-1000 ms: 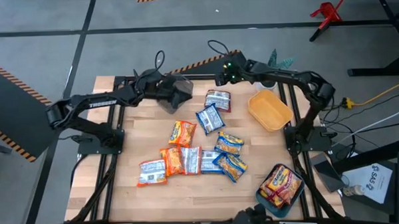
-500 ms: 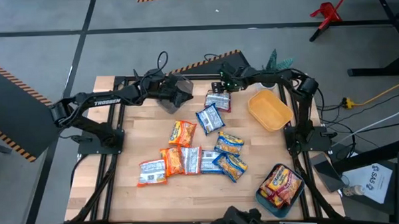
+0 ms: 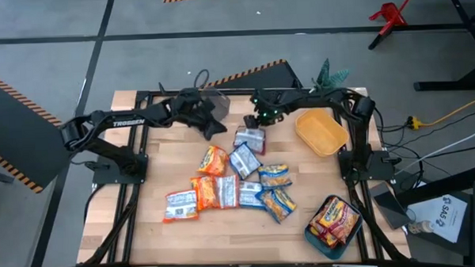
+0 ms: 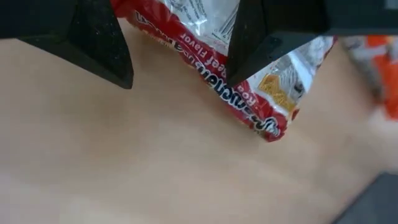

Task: Sort Maruchan noodles
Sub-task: Put the red noodle pack into the blue bin

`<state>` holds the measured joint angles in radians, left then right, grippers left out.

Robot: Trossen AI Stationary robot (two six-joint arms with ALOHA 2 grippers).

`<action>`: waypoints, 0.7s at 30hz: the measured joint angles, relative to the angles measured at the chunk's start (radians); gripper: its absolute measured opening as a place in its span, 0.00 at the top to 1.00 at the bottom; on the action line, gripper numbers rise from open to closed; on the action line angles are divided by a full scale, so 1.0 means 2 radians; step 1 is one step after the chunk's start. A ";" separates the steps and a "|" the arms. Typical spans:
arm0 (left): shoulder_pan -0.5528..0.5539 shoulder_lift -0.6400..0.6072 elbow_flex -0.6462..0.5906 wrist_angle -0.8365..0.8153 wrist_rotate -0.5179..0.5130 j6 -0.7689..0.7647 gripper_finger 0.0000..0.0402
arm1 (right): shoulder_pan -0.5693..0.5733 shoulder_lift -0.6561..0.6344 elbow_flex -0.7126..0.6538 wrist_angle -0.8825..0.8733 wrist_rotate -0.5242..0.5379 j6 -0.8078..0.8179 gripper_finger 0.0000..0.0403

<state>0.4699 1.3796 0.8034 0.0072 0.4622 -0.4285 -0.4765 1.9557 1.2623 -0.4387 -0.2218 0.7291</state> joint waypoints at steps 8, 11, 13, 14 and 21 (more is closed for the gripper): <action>-0.072 0.068 0.000 -0.003 -0.036 0.010 0.79 | 0.062 -0.014 0.048 -0.049 0.034 0.000 0.40; -0.092 0.093 0.000 -0.008 -0.076 0.008 0.83 | 0.073 -0.028 0.074 -0.098 0.086 -0.001 0.40; -0.102 0.106 0.000 0.007 -0.109 0.008 0.85 | 0.076 -0.042 0.083 -0.127 0.111 -0.001 0.40; -0.105 0.110 0.000 0.009 -0.122 0.010 0.87 | 0.077 -0.048 0.084 -0.136 0.114 -0.001 0.40; -0.111 0.155 0.000 0.076 -0.164 0.032 0.95 | 0.078 -0.071 0.084 -0.188 0.120 0.016 0.40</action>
<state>0.2478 1.6902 0.8036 0.1586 0.1352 -0.3637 -0.3195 1.8129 1.4300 -0.8155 0.0179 0.7601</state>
